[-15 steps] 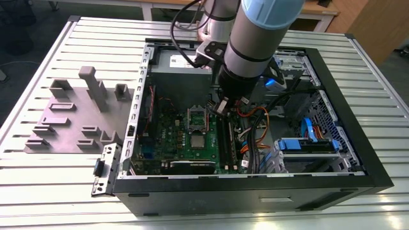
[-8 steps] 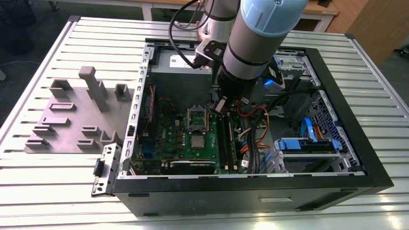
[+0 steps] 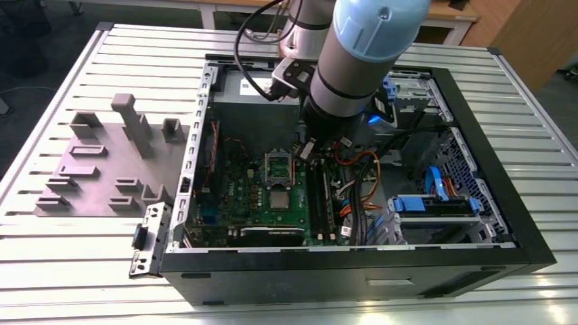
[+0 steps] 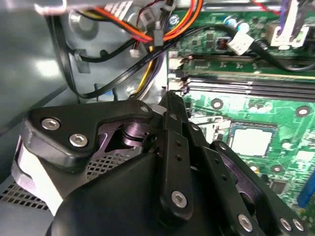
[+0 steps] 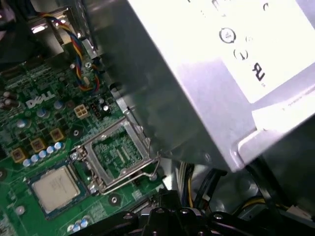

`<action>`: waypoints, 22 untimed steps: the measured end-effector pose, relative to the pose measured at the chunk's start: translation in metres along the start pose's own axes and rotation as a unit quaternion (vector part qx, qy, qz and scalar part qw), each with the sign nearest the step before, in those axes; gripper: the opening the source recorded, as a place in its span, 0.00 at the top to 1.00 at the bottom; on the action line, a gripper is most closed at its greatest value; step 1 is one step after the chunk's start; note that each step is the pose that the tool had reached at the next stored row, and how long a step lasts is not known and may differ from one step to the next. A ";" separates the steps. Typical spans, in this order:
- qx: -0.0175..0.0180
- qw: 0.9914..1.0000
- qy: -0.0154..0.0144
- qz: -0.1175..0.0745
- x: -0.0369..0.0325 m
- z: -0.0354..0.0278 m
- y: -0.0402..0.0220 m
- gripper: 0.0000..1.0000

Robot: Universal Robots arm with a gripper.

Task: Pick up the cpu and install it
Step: 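Close the cpu cover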

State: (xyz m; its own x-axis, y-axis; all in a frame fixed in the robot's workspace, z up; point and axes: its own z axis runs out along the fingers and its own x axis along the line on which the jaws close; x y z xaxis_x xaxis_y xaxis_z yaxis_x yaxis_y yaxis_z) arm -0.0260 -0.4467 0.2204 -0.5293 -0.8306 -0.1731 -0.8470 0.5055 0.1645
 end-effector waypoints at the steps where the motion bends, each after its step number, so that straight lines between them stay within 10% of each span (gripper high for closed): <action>1: -0.001 1.000 -0.002 0.000 0.0007 0.0010 0.0006 0.89; 5: -0.002 1.000 -0.004 0.000 0.0033 0.0063 0.0015 0.89; 13: -0.011 1.000 -0.017 -0.001 0.0069 0.0129 0.0034 0.89; 18: -0.020 0.999 -0.031 -0.002 0.0082 0.0165 0.0038 0.89; 22: -0.021 0.999 -0.034 -0.002 0.0096 0.0218 0.0030 0.89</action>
State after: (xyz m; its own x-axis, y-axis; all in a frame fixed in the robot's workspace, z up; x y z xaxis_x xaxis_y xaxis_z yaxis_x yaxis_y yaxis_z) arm -0.0347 -0.4481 0.1981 -0.5293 -0.8138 -0.2399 -0.8470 0.4905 0.2050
